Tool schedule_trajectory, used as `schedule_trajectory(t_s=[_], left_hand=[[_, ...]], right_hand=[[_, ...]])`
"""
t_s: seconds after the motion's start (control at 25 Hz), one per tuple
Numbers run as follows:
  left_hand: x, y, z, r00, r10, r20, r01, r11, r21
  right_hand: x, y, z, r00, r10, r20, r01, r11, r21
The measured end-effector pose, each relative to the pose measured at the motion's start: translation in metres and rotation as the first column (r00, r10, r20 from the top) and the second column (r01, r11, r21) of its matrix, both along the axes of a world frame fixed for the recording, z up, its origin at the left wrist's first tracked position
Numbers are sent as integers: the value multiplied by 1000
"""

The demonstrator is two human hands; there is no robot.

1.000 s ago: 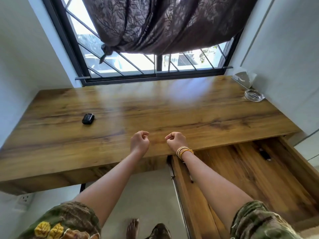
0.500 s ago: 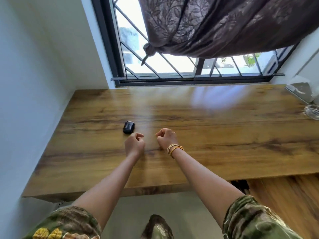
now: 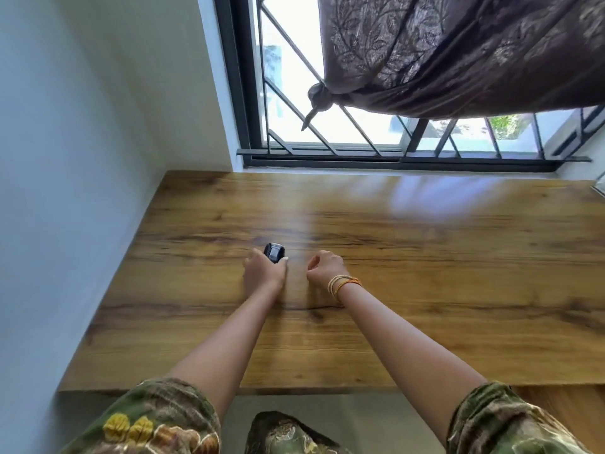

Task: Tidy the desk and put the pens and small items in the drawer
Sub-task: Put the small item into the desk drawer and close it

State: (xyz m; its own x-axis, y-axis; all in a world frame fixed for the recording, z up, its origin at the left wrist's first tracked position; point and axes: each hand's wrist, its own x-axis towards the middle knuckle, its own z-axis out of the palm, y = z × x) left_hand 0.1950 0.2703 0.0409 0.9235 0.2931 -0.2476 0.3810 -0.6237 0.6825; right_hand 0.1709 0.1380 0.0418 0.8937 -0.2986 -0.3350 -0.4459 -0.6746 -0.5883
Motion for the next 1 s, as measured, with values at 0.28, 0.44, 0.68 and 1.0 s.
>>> schedule_trajectory(t_s=[0.28,0.44,0.68,1.0], left_hand=[[-12,-27,2,950,-229,212,225,973,41],[-35,-66,10,844,-481,237,509,858,-70],[-102,-154,22,693,-659,292,710,693,-122],[-219,-266,13,526,-795,301,848,518,-113]], right_hand=[[-7,-23,3,928,-364,-86,327,677,660],[-41,-57,15,897,-439,-49,286,494,821],[-125,-143,21,758,-652,13,369,445,816],[-273,-255,23,446,-895,23,545,292,786]])
